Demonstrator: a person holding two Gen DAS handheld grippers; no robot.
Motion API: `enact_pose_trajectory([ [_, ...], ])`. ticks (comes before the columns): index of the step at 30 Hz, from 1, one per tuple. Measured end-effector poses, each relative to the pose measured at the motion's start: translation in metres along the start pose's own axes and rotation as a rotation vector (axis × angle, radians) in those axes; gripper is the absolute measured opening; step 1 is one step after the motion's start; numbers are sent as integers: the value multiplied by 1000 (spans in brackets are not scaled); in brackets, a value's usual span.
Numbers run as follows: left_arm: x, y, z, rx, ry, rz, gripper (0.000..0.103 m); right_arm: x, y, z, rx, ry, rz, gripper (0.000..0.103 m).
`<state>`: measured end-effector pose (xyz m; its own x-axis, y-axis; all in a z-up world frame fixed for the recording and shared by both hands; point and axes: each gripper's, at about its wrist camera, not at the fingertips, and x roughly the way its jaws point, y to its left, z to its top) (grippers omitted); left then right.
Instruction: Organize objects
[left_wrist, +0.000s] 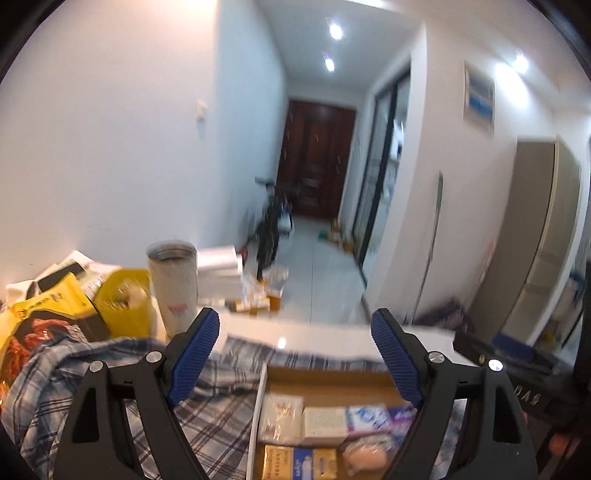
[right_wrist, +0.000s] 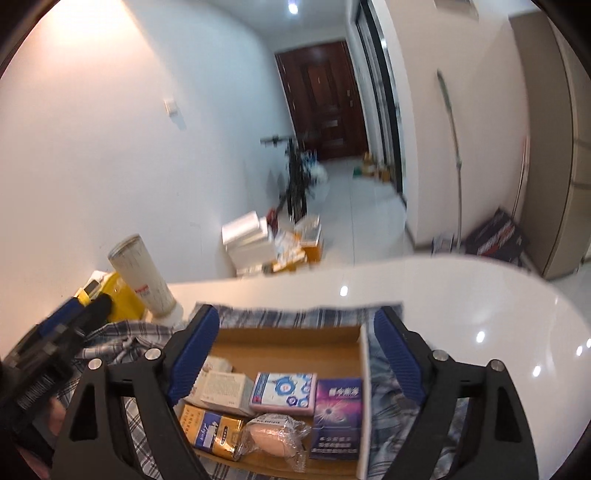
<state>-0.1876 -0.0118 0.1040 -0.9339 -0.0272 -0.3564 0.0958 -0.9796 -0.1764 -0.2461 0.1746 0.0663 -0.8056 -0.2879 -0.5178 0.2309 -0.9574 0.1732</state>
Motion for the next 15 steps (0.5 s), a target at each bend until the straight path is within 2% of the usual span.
enact_pose_trajectory([
  [3,-30,8,17,-23,-50,-39,86,-32,5,12,-36,-86,-28,85],
  [5,-48,10,25,-17,-84,-43,87,-53,7,18,-42,-142,-26,92],
  [7,-64,9,29,9,-121,-40,93,-69,8,22,-46,-183,4,98],
  [8,-72,8,31,32,-141,-30,99,-77,9,23,-49,-199,21,102],
  [9,-79,6,33,53,-162,-12,103,-83,9,24,-54,-212,33,103],
  [10,-87,5,33,63,-192,9,103,-89,10,25,-56,-224,37,103],
  [12,-109,9,36,29,-271,56,103,-101,11,27,-52,-262,44,103],
  [15,-143,18,35,-78,-371,25,103,-119,13,28,-37,-317,62,103],
])
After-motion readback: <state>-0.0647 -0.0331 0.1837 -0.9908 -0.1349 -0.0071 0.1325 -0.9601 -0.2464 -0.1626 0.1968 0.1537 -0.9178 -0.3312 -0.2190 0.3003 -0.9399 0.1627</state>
